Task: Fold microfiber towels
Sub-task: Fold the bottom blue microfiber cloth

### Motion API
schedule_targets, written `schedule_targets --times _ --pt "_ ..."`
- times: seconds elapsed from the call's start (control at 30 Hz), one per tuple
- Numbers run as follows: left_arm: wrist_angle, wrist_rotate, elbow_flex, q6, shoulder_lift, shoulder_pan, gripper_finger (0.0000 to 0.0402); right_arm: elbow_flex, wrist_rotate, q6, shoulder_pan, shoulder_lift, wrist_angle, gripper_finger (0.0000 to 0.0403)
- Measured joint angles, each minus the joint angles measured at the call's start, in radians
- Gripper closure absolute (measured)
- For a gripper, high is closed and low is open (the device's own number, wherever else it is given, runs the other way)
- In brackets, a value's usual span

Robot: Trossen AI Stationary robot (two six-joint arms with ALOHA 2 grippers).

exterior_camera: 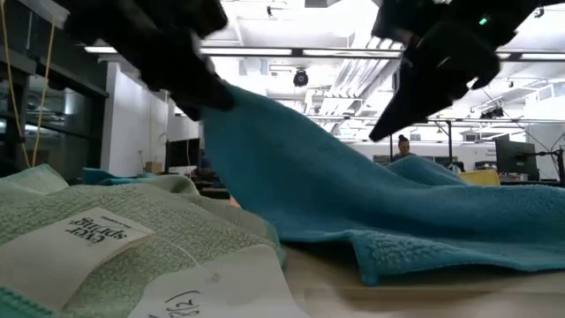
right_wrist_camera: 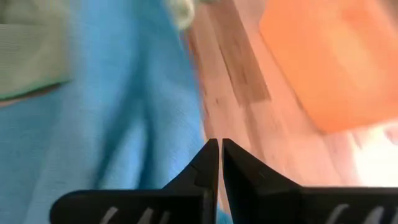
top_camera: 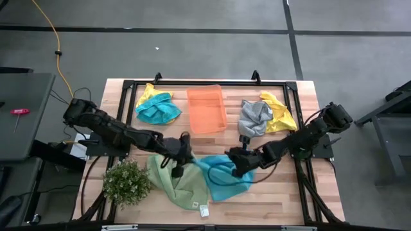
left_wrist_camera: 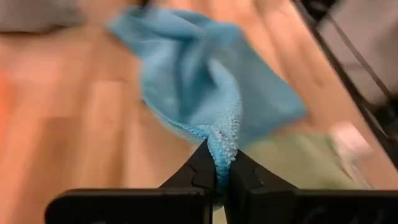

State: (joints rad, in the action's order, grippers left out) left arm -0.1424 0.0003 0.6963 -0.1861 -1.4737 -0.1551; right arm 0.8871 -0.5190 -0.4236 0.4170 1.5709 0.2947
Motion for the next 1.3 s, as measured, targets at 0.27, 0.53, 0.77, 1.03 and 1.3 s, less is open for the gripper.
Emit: schedule_targets --times 0.27,0.53,0.77,1.03,1.3 --pt "-0.002 0.106 -0.001 0.023 -0.069 -0.097 0.0400 0.000 0.232 -0.039 -0.048 0.077 0.015 0.0391" --pt "-0.113 0.210 -0.001 -0.036 -0.223 -0.104 0.0401 0.003 0.355 -0.118 -0.034 0.185 0.004 0.0391" --pt "-0.121 0.208 -0.001 -0.045 -0.300 -0.092 0.0401 0.001 0.403 -0.191 0.109 0.167 0.034 0.0401" --pt "-0.117 0.204 -0.001 -0.046 -0.296 -0.081 0.0401 0.002 0.406 -0.313 0.287 0.161 0.090 0.0402" --pt "-0.117 0.194 -0.001 -0.039 -0.296 -0.081 0.0401 0.065 0.249 -0.297 0.353 0.161 0.272 0.0403"
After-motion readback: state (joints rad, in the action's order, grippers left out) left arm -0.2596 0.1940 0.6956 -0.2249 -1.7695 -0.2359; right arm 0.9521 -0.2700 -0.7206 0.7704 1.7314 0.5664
